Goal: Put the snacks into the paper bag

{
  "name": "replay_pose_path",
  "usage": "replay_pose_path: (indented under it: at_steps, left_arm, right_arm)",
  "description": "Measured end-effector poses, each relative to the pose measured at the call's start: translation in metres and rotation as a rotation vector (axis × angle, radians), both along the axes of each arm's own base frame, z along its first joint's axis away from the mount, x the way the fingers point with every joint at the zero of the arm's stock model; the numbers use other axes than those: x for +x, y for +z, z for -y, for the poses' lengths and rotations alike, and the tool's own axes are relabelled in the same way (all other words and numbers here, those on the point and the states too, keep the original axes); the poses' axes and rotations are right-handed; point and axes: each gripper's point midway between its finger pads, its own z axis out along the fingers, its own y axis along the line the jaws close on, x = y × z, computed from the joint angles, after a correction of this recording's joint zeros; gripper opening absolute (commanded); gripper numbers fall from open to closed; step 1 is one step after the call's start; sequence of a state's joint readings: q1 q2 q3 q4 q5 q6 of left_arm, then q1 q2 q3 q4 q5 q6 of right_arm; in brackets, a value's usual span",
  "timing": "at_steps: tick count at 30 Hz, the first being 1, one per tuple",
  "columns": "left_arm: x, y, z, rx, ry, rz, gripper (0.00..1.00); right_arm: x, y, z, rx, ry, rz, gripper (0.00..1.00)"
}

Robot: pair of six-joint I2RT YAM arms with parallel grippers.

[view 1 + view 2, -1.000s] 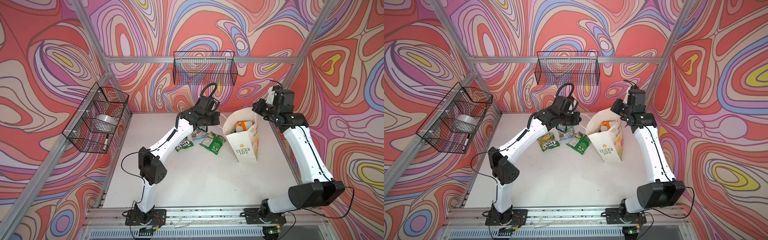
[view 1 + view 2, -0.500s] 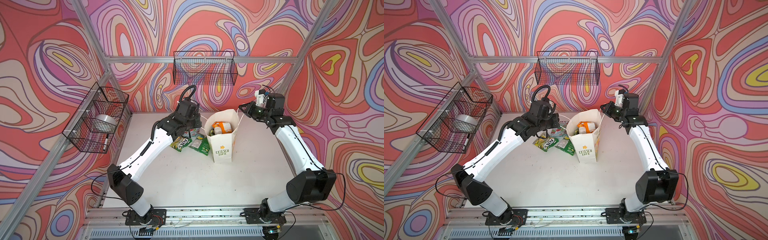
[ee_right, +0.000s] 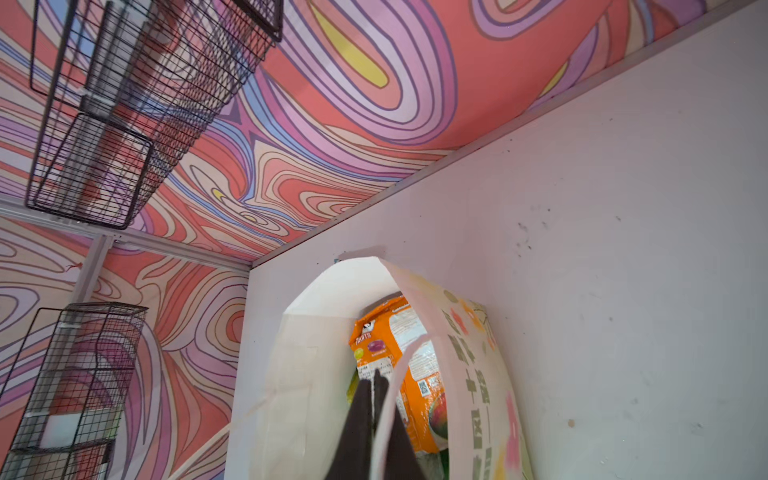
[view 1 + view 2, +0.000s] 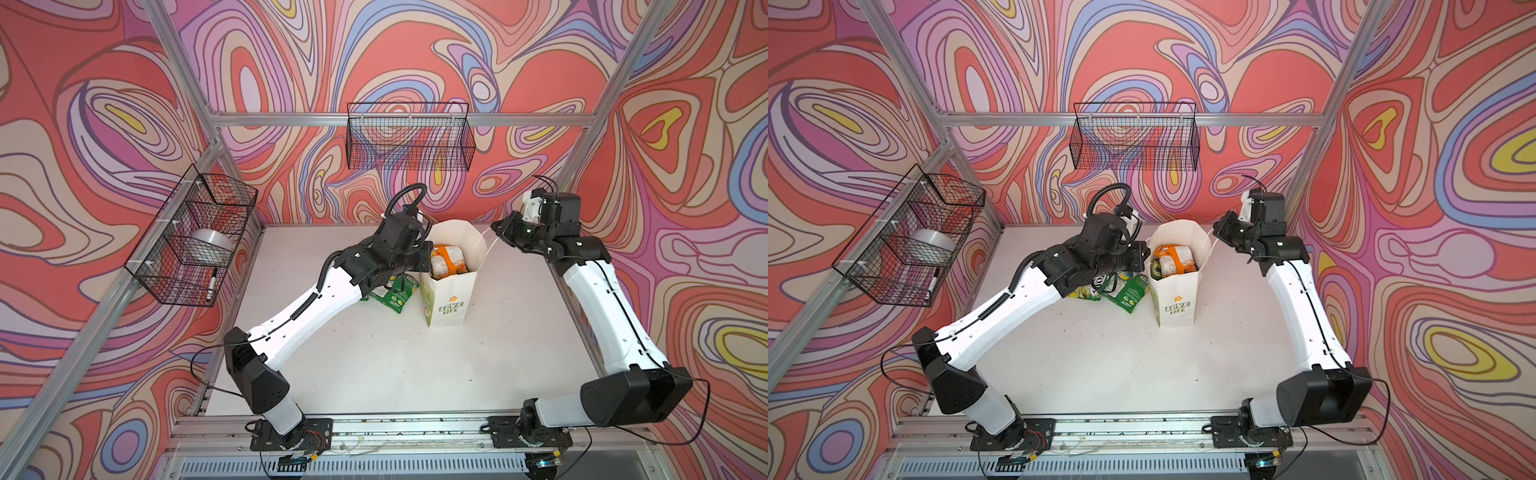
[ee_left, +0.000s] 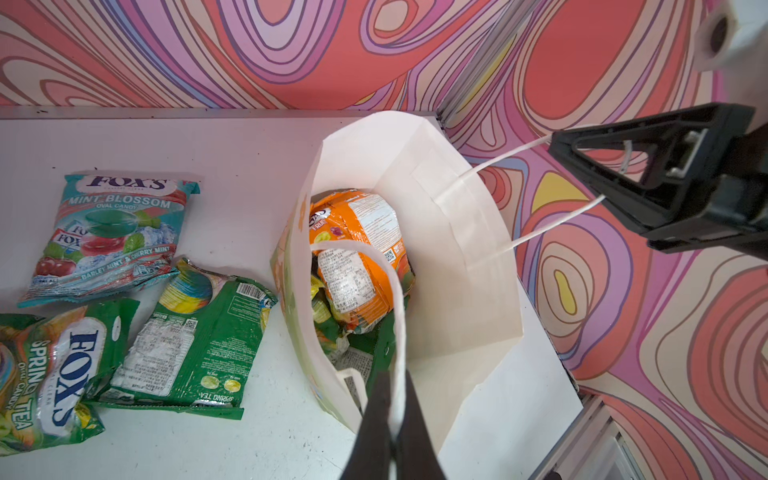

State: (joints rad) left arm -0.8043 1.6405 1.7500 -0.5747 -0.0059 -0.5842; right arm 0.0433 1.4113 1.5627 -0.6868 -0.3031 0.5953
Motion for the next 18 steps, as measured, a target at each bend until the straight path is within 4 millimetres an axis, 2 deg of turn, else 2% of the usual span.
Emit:
replay_pose_path:
  at_steps: [4,9,16,18]
  left_arm:
    - [-0.003,0.003,0.005,-0.025,-0.022,-0.004,0.00]
    - [-0.010,0.008,0.013,-0.052,-0.053,-0.011,0.00]
    - [-0.040,0.018,0.040,-0.082,-0.134,-0.006,0.00]
    - [-0.046,0.020,0.046,-0.082,-0.145,0.000,0.00]
  right_arm:
    - [-0.014,0.004,0.008,-0.038,-0.034,-0.016,0.00]
    - [-0.017,0.006,0.011,-0.056,-0.041,-0.021,0.00]
    - [-0.023,0.006,0.019,-0.101,-0.068,-0.028,0.00]
    - [-0.027,0.005,0.020,-0.109,-0.065,-0.035,0.06]
